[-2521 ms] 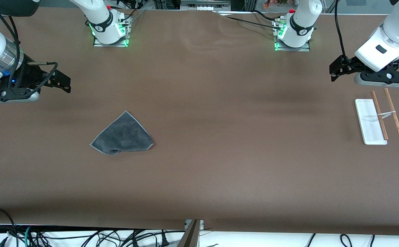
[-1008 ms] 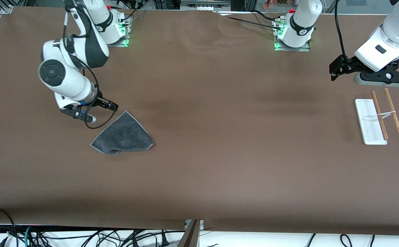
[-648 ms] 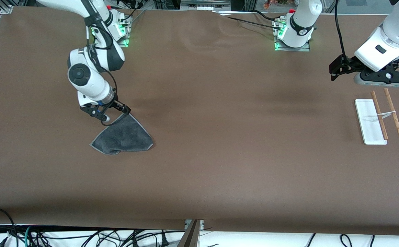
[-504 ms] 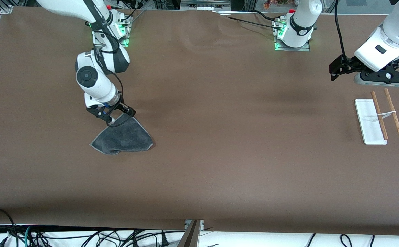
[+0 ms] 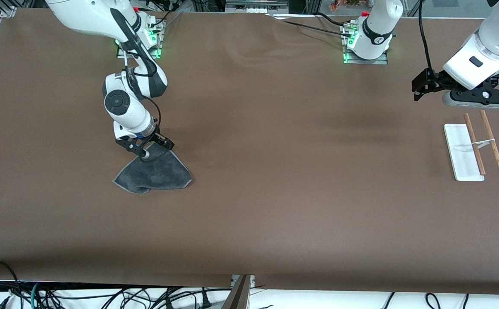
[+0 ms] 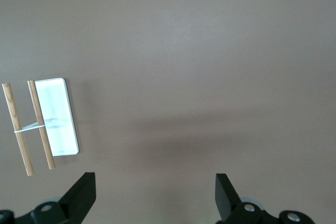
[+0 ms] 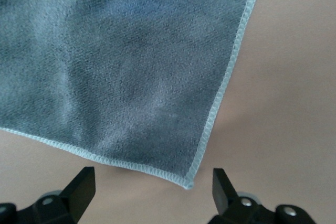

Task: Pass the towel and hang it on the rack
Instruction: 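Close the right gripper on the grey towel's corner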

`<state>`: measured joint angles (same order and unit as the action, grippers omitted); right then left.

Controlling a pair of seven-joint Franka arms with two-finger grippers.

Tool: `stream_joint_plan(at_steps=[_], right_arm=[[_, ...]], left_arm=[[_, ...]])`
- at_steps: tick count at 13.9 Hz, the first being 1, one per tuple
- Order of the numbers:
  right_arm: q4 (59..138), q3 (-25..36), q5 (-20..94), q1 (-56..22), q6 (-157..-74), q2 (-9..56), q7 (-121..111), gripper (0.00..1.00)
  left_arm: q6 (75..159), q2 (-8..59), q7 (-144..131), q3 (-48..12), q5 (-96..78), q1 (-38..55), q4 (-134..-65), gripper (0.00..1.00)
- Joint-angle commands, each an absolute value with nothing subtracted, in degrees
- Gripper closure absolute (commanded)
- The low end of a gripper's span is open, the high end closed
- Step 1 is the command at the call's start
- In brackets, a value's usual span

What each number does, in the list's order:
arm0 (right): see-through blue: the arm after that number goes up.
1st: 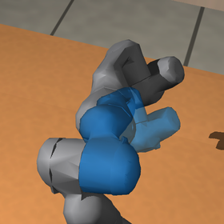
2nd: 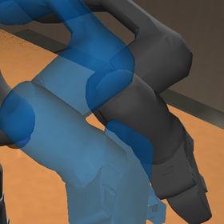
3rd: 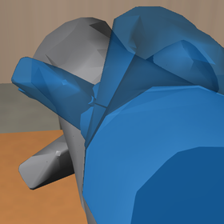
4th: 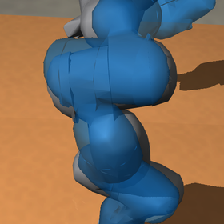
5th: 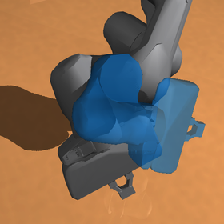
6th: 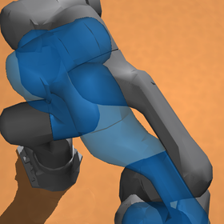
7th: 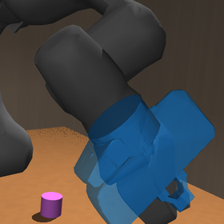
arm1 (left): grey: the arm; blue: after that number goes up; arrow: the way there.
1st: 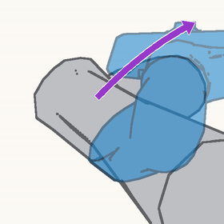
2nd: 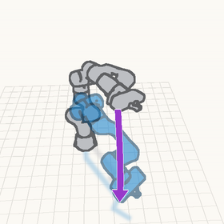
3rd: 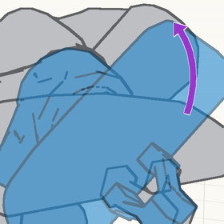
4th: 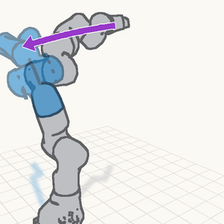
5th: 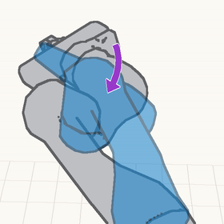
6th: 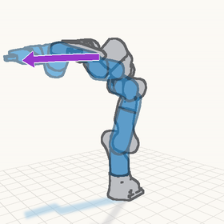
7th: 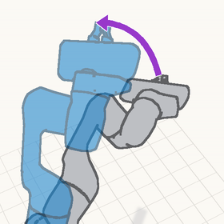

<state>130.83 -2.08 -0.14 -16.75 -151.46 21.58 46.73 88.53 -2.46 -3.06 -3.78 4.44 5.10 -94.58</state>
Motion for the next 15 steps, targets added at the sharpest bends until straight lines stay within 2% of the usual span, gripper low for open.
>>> stream_joint_plan(at_steps=[1, 11, 13, 15], right_arm=[[131.6, -1.8, 0.5, -16.3, -153.0, 21.8, 43.9, 0.05], [131.7, -1.7, 0.5, -15.1, -154.3, 23.0, 42.5, 0.14], [131.7, -1.7, 0.5, -15.2, -154.2, 22.9, 42.5, 0.22], [131.7, -1.7, 0.5, -15.1, -154.2, 23.0, 42.5, 0.4]], left_arm=[[87.1, -2.1, -3.2, -4.0, 4.0, 4.8, -93.0, 0.0], [87.1, -2.0, -3.2, -4.0, 4.0, 4.8, -93.0, 0.0], [87.1, -2.0, -3.2, -4.0, 4.0, 4.8, -93.0, 0.0], [87.1, -2.1, -3.2, -4.0, 4.0, 4.8, -93.0, 0.0]])
